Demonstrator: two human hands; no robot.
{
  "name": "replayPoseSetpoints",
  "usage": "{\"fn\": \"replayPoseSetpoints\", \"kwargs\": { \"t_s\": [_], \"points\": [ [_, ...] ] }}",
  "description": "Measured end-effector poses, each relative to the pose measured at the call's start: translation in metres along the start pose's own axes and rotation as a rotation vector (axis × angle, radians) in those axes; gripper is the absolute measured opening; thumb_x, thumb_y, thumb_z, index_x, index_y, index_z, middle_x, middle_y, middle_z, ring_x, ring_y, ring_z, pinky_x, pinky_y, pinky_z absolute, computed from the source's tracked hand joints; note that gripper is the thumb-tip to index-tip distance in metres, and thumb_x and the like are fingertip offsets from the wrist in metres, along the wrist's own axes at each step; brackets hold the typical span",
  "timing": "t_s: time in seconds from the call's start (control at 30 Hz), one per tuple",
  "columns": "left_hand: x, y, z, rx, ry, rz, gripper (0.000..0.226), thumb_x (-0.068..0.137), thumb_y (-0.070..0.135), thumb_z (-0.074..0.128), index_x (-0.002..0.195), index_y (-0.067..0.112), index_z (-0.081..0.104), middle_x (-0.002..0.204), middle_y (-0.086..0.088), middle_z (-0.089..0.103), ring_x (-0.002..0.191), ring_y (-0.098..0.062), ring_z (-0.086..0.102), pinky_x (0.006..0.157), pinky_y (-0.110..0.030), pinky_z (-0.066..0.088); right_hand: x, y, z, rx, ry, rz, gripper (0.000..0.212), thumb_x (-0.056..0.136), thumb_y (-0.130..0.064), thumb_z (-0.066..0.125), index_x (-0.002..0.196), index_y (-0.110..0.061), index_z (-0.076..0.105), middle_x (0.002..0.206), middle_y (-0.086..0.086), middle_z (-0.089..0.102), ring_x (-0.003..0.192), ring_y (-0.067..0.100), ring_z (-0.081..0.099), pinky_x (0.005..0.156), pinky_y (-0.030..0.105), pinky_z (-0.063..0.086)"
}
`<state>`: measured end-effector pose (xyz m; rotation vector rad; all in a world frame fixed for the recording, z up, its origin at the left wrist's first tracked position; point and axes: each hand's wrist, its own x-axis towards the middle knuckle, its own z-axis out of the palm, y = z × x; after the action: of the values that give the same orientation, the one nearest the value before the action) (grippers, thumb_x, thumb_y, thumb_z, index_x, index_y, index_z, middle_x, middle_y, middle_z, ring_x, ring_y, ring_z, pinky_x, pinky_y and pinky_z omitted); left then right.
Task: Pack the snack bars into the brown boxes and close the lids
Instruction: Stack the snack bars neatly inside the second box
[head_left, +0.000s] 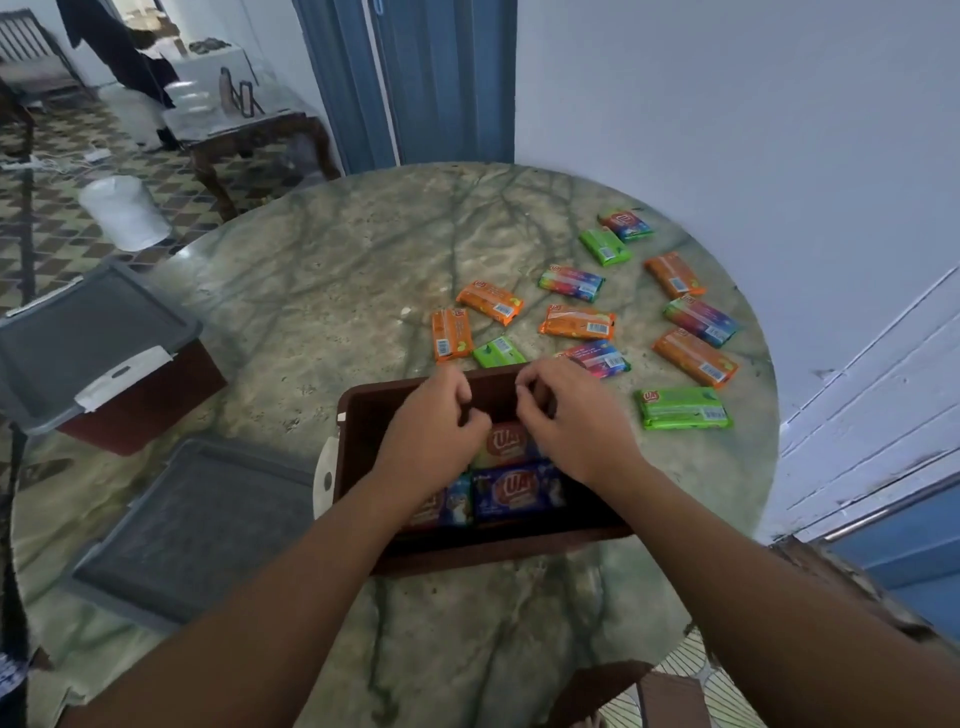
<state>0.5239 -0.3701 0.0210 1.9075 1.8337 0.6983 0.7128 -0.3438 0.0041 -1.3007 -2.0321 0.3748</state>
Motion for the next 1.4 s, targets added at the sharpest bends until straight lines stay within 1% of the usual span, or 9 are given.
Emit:
{"fn": "replayPoseSetpoints", "kwargs": {
  "t_s": [0.13, 0.3, 0.47, 0.57, 0.7, 0.77, 0.93, 1.17, 1.4],
  "points": [
    [0.036, 0.058, 0.011, -0.017, 0.002, 0.14, 0.016, 0.091, 0.029, 0.065, 0.09, 0.022, 0.051, 0.072, 0.003, 0.057, 0.064, -0.014, 0.055, 0.059, -0.039, 0.046, 0.009, 0.041, -0.029, -0.052, 0.093, 0.148, 0.006, 0.094, -0.031, 0.064, 0.097, -0.025, 0.064, 0.081, -0.009, 0.058, 0.074, 0.012, 0.055, 0.062, 0.034, 0.042],
    [0.082, 0.117, 0.057, 0.113, -0.054, 0.191, 0.015, 0.088, 0.031, 0.064, 0.087, 0.019, 0.056, 0.082, 0.004, 0.059, 0.075, -0.017, 0.055, 0.062, -0.038, 0.041, 0.006, 0.111, -0.061, -0.162, -0.002, 0.368, 0.015, 0.089, -0.029, 0.066, 0.103, -0.024, 0.064, 0.092, -0.003, 0.063, 0.088, 0.022, 0.061, 0.074, 0.039, 0.051],
    [0.112, 0.135, 0.109, 0.294, -0.222, 0.2, 0.011, 0.092, 0.029, 0.057, 0.09, 0.017, 0.057, 0.094, -0.004, 0.063, 0.089, -0.028, 0.06, 0.075, -0.043, 0.052, -0.001, 0.148, -0.079, -0.4, -0.428, 0.48, 0.056, 0.085, -0.039, 0.076, 0.137, -0.032, 0.055, 0.137, 0.008, 0.054, 0.125, 0.032, 0.054, 0.099, 0.041, 0.051],
    [0.133, 0.141, 0.124, 0.428, -0.286, 0.267, 0.013, 0.092, 0.031, 0.059, 0.089, 0.019, 0.055, 0.101, -0.009, 0.064, 0.098, -0.031, 0.062, 0.079, -0.043, 0.053, -0.004, 0.166, -0.08, -0.448, -0.62, 0.47, 0.079, 0.082, -0.031, 0.08, 0.15, -0.034, 0.042, 0.145, 0.008, 0.044, 0.135, 0.032, 0.042, 0.104, 0.043, 0.049],
    [0.158, 0.148, 0.135, 0.627, -0.372, 0.243, 0.014, 0.091, 0.028, 0.06, 0.083, 0.019, 0.052, 0.109, -0.014, 0.064, 0.101, -0.034, 0.063, 0.075, -0.04, 0.052, 0.0, 0.182, -0.075, -0.506, -0.598, 0.397, 0.064, 0.088, -0.021, 0.073, 0.145, -0.033, 0.048, 0.142, 0.004, 0.048, 0.129, 0.029, 0.048, 0.098, 0.043, 0.053],
    [0.165, 0.147, 0.142, 0.711, -0.413, 0.224, 0.018, 0.092, 0.023, 0.061, 0.106, 0.012, 0.065, 0.115, -0.015, 0.066, 0.105, -0.034, 0.064, 0.081, -0.039, 0.055, 0.007, 0.186, -0.075, -0.524, -0.577, 0.373, 0.055, 0.09, -0.022, 0.071, 0.141, -0.03, 0.053, 0.138, 0.004, 0.051, 0.126, 0.029, 0.05, 0.096, 0.042, 0.053],
    [0.168, 0.128, 0.158, 0.769, -0.551, 0.096, 0.04, 0.098, 0.015, 0.056, 0.136, 0.005, 0.052, 0.132, -0.018, 0.056, 0.117, -0.034, 0.059, 0.086, -0.038, 0.048, 0.02, 0.193, -0.076, -0.547, -0.598, 0.333, 0.058, 0.09, -0.04, 0.074, 0.143, -0.03, 0.053, 0.145, 0.004, 0.049, 0.137, 0.029, 0.043, 0.105, 0.043, 0.047],
    [0.169, 0.113, 0.177, 0.734, -0.439, -0.027, 0.072, 0.086, 0.023, 0.075, 0.145, 0.007, 0.036, 0.139, -0.016, 0.042, 0.123, -0.033, 0.051, 0.095, -0.043, 0.048, 0.026, 0.199, -0.078, -0.481, -0.673, 0.383, 0.074, 0.083, -0.05, 0.079, 0.146, -0.031, 0.044, 0.147, 0.004, 0.046, 0.129, 0.03, 0.051, 0.1, 0.043, 0.049],
    [0.177, 0.105, 0.181, 0.688, -0.47, -0.105, 0.073, 0.077, 0.04, 0.083, 0.132, 0.015, 0.042, 0.133, -0.016, 0.041, 0.125, -0.033, 0.041, 0.09, -0.041, 0.044, 0.033, 0.196, -0.077, -0.546, -0.725, 0.369, 0.079, 0.082, -0.055, 0.079, 0.147, -0.024, 0.045, 0.146, 0.008, 0.047, 0.131, 0.029, 0.05, 0.103, 0.045, 0.049]
  ]
}}
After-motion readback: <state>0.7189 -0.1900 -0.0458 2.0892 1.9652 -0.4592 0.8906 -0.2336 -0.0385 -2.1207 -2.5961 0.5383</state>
